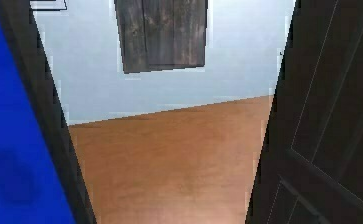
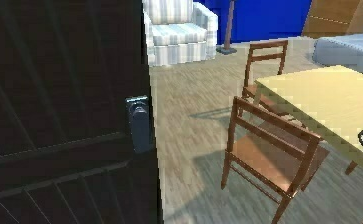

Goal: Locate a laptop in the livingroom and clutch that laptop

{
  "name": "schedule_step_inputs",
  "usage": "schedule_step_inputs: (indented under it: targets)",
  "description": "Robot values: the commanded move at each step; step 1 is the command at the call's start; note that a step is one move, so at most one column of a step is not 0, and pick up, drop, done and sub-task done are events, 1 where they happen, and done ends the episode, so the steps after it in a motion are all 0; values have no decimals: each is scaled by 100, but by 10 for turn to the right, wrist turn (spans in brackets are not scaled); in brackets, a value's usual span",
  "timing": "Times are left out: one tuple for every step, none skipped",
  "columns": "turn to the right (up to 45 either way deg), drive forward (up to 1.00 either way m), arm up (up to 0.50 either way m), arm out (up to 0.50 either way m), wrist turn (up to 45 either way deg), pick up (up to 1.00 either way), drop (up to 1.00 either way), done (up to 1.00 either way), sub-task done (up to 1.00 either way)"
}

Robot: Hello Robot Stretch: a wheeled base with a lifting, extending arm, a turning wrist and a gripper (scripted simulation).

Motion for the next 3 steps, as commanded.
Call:
schedule_step_inputs:
  targets:
    - [-30, 0, 0, 0, 0, 0, 0, 0, 0]
    - [0, 20, 0, 0, 0, 0, 0, 0, 0]
    - [60, 0, 0, 0, 0, 0, 0, 0, 0]
